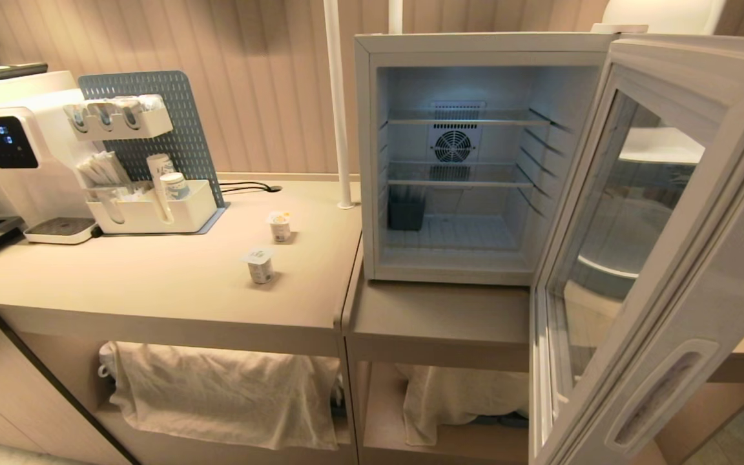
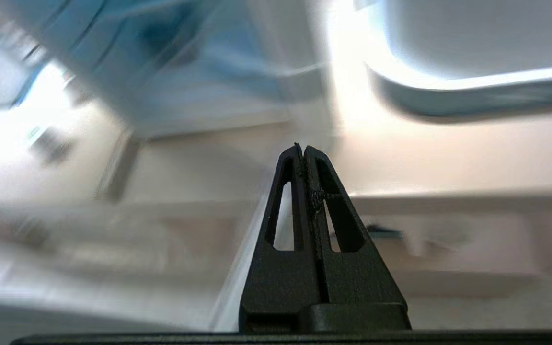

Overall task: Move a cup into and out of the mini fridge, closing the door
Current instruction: Close the freezer door

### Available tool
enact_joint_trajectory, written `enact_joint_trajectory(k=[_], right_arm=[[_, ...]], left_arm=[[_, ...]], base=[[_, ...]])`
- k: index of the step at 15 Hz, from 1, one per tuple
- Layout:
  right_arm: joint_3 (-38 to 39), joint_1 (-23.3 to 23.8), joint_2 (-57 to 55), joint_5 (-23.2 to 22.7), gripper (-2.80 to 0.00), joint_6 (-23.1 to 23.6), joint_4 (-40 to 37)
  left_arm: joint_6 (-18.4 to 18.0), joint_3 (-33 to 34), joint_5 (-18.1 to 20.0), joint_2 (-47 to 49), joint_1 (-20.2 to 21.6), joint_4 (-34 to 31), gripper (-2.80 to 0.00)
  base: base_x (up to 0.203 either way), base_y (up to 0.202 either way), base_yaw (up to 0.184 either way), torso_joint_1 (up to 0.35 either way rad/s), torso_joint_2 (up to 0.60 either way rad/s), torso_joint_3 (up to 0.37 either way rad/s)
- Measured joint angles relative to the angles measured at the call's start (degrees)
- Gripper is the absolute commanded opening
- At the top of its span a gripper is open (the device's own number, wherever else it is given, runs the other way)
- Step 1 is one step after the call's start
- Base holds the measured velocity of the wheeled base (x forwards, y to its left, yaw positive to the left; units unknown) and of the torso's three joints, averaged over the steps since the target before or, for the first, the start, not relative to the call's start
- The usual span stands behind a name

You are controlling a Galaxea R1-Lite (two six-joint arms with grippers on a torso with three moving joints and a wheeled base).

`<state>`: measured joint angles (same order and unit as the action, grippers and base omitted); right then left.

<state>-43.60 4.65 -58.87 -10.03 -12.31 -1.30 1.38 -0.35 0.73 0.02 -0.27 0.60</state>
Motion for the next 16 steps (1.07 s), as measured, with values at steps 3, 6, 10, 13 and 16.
enact_joint_trajectory(k=[3,6,10,13,16], right_arm=[[-6.7,6.3,-15.9,-30.1,-2.80,4.4,8.8],[-10.6,6.5,-24.6,-51.0,-2.80,8.7,13.7],[-11.5,2.4,-29.1,-52.9,-2.80,9.3,13.7],[-13.8,-4.9,-32.1,-44.7,-2.80,8.8,13.4],[-22.0,-14.1,-38.5,-28.0,-2.80,6.1,13.4]], left_arm=[[0.0,0.0,0.0,0.0,0.0,0.0,-2.80],[0.0,0.0,0.0,0.0,0.0,0.0,-2.80],[0.0,0.0,0.0,0.0,0.0,0.0,-2.80],[0.0,0.0,0.0,0.0,0.0,0.0,-2.80],[0.0,0.0,0.0,0.0,0.0,0.1,-2.80]], base=[[0.000,0.000,0.000,0.000,0.00,0.000],[0.000,0.000,0.000,0.000,0.00,0.000],[0.000,0.000,0.000,0.000,0.00,0.000],[0.000,0.000,0.000,0.000,0.00,0.000],[0.000,0.000,0.000,0.000,0.00,0.000]])
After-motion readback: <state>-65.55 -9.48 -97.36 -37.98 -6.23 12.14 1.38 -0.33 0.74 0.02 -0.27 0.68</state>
